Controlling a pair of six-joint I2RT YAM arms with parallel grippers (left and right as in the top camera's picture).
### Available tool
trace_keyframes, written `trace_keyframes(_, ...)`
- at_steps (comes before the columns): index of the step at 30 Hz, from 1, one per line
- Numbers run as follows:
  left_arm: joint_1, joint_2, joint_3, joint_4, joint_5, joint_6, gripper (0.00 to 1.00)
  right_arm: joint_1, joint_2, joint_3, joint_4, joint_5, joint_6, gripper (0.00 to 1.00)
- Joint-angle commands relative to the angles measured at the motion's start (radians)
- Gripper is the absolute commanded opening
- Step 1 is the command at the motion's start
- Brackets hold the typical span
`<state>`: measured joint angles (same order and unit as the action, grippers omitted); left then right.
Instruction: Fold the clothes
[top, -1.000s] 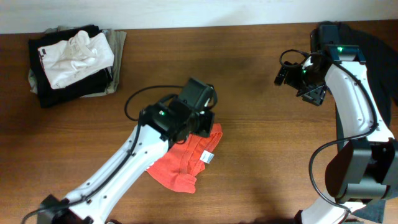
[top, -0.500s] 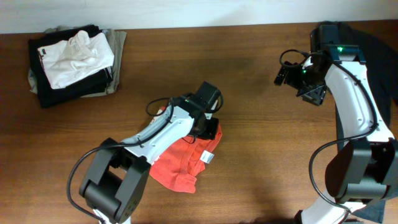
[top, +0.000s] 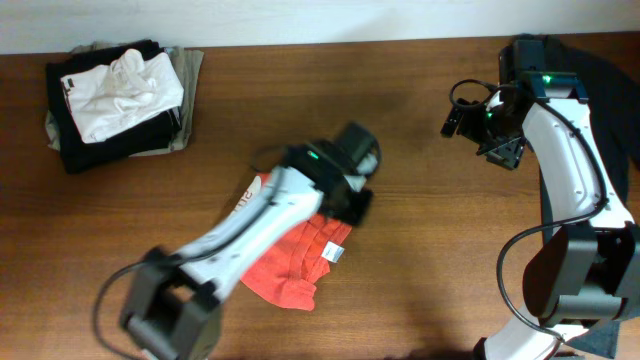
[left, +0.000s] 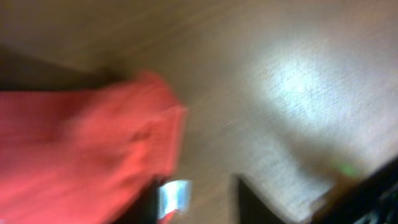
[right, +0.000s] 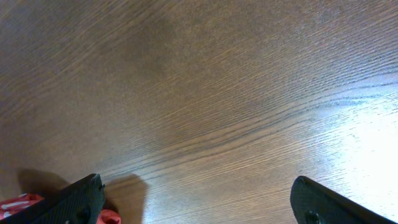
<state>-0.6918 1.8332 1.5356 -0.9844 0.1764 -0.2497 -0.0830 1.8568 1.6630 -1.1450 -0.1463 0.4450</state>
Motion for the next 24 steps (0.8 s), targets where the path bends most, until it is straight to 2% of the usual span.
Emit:
trace_keyframes(1, 0.135, -0.116, 0.093, -0.06, -0.237, 0.02, 0.99, -0.004, -0.003, 0.003, 0.0, 0.013, 0.001, 0.99)
trace_keyframes(5, 0.359, -0.128, 0.089, -0.108, -0.24, 0.021, 0.99, -0.004, -0.003, 0.003, 0.0, 0.013, 0.001, 0.99)
trace_keyframes(9, 0.58, -0.099, 0.066, -0.138, -0.142, 0.085, 0.99, -0.004, -0.003, 0.003, 0.0, 0.013, 0.0, 0.99)
trace_keyframes(10, 0.648, -0.073, 0.066, -0.153, -0.077, 0.11, 0.99, -0.004, -0.003, 0.003, 0.0, 0.013, 0.0, 0.99)
trace_keyframes(12, 0.729, -0.023, 0.066, -0.159, 0.116, 0.246, 0.99, -0.004, -0.003, 0.003, 0.0, 0.013, 0.001, 0.99)
trace_keyframes(16, 0.793, 0.077, 0.064, -0.18, 0.336, 0.44, 0.99, -0.004, -0.003, 0.003, 0.0, 0.013, 0.001, 0.99)
trace_keyframes(20, 0.777, 0.189, 0.062, -0.183, 0.36, 0.447, 0.99, -0.004, -0.003, 0.003, 0.0, 0.013, 0.0, 0.99)
trace_keyframes(24, 0.757, 0.293, 0.062, -0.199, 0.389, 0.51, 0.99, -0.004, -0.003, 0.003, 0.0, 0.013, 0.001, 0.99)
